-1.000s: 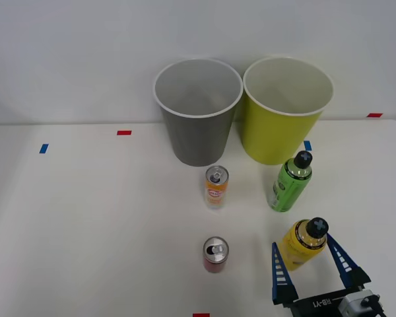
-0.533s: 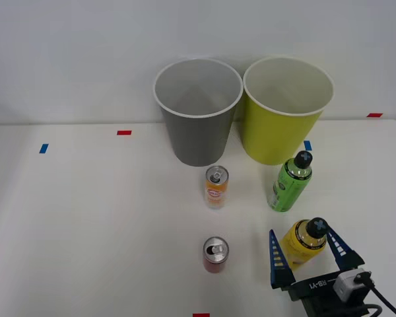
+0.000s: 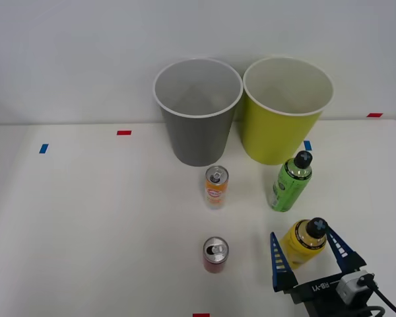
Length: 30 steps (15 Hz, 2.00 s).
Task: Put cans in the gray bin, plastic bottles in the light green bin
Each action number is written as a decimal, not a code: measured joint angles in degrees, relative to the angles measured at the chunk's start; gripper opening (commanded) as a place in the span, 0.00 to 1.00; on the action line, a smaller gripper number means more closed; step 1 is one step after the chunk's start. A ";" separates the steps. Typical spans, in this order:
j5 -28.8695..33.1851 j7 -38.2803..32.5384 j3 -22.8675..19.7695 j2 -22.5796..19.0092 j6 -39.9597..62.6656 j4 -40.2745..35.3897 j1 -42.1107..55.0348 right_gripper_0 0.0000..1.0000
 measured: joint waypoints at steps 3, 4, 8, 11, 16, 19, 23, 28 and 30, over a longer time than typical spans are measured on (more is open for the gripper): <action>-0.76 1.05 0.25 -0.43 -0.01 -0.02 -0.32 0.72; -0.99 1.41 0.47 -0.84 -0.02 -0.02 -0.32 0.42; -1.79 3.16 0.95 -1.56 -0.17 -0.01 -0.28 0.26; -2.60 4.21 0.99 -1.58 -0.49 -0.02 0.06 0.22; -3.51 5.61 1.04 -1.17 -0.76 0.00 0.40 0.00; -4.55 5.12 0.89 -3.03 -3.77 -0.70 1.18 0.00; -10.66 3.51 2.26 -8.03 -3.63 -7.91 2.11 0.00; -17.45 2.46 3.85 -8.95 3.90 -20.86 0.49 0.00; -20.27 2.28 3.75 -6.79 7.57 -23.88 -3.15 0.00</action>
